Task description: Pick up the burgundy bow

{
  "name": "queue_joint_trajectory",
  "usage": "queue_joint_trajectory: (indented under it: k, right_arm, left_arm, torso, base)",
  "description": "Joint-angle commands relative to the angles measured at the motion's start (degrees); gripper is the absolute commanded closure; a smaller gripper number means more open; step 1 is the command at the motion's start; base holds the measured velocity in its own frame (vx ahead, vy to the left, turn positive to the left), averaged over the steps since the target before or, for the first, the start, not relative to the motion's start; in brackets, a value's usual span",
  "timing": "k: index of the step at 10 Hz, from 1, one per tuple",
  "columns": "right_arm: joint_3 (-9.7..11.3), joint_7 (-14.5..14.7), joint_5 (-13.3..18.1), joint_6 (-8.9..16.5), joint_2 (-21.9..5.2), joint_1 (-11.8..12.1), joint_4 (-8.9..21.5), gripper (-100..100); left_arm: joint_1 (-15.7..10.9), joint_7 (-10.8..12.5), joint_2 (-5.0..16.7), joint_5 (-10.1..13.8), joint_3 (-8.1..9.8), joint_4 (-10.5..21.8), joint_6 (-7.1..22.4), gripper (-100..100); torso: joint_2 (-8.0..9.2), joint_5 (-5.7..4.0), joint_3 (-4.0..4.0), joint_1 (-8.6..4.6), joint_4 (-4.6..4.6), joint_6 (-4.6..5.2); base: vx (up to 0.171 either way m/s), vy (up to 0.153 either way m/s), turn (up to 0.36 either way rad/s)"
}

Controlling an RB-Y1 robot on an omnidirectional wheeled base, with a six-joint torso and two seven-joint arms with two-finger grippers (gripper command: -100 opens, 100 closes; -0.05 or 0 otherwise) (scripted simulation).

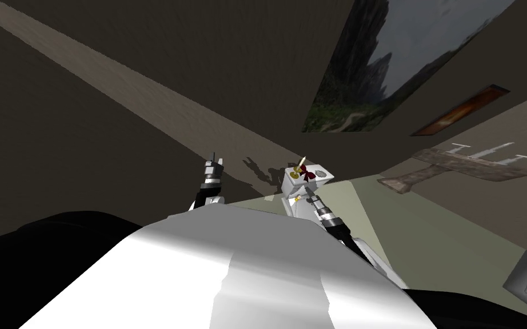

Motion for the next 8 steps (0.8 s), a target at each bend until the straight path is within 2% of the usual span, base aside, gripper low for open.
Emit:
queue_joint_trajectory:
  k: [1, 2, 3, 4, 5, 8]
  right_arm:
    - [-0.39, 0.27, 0.74, -0.67, -2.86, 1.06, 2.23, -100]
    - [-0.39, 0.27, 0.74, -0.67, -4.69, 1.06, 2.23, -100]
    - [-0.63, 0.59, 1.55, -0.96, -6.38, 1.88, 4.08, -100]
    - [-0.63, 0.59, 1.55, -0.96, -7.96, 1.88, 4.08, -100]
    - [-0.93, 0.86, 2.43, -1.25, -9.57, 2.72, 5.89, -100]
    - [-1.31, 1.08, 3.37, -1.53, -15.21, 3.56, 7.66, -100]
  left_arm:
    - [0.00, 0.00, 0.00, 0.00, 0.00, 0.00, 0.00, 0]
    - [0.00, 0.00, 0.00, 0.00, 0.00, 0.00, 0.00, 0]
    - [0.00, 0.00, 0.00, 0.00, 0.00, 0.00, 0.00, 0]
    - [0.00, 0.00, 0.00, 0.00, 0.00, 0.00, 0.00, 0]
    - [0.00, 0.00, 0.00, 0.00, 0.00, 0.00, 0.00, 0]
    - [0.00, 0.00, 0.00, 0.00, 0.00, 0.00, 0.00, 0]
  torso:
    - [0.00, 0.00, 0.00, 0.00, 0.00, 0.00]
    - [-0.02, 0.00, -0.01, 0.03, -0.01, -0.02]
    - [-0.03, 0.01, -0.02, 0.03, 0.00, -0.01]
    - [-0.02, 0.00, -0.01, 0.05, -0.01, -0.02]
    - [-0.03, 0.00, -0.02, 0.02, 0.00, 0.00]
    - [-0.07, 0.00, -0.04, 0.04, -0.01, -0.02]
  base:
    - [-0.009, 0.038, 0.093]
    - [-0.011, 0.033, 0.053]
    - [-0.012, 0.041, 0.100]
    - [-0.010, 0.031, 0.042]
    - [-0.008, 0.037, 0.091]
    - [0.001, 0.036, 0.060]
